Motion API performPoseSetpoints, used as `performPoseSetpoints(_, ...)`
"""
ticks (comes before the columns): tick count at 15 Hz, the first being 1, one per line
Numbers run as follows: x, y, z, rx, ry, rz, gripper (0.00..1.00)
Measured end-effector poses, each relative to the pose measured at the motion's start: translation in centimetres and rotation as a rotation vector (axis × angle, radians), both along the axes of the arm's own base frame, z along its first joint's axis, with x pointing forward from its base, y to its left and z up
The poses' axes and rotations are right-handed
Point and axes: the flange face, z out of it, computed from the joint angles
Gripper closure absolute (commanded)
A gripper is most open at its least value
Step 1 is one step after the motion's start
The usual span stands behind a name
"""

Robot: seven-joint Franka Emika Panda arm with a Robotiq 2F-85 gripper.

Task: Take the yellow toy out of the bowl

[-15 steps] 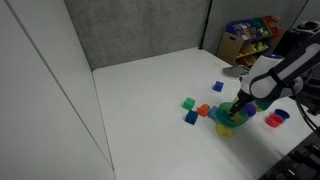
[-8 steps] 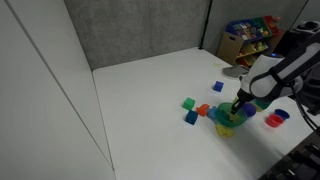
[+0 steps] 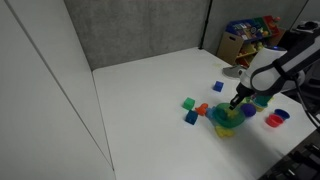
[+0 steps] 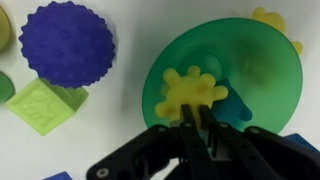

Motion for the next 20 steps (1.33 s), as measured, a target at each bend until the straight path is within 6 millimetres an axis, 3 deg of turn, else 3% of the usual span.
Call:
performPoseSetpoints(7,1.5,-0.6,5.8,0.016,-0.046,-0.031,0.94)
performPoseSetpoints(9,2.0,-1.7,7.3,0.008,-0.073,-0.054,0.94)
performPoseSetpoints(13,2.6,-6.0,8.6,-0.028,-0.104,-0.122,0.94)
performPoseSetpoints(14,2.6,-7.1,8.7,-0.037,-0.107,-0.139,0.62)
performPoseSetpoints(16,2.6,-8.7,8.8,-0.050,-0.110,-0.166,0.61)
performPoseSetpoints(20,2.3,-9.5,8.7,-0.056,-0.103,-0.179,0.29)
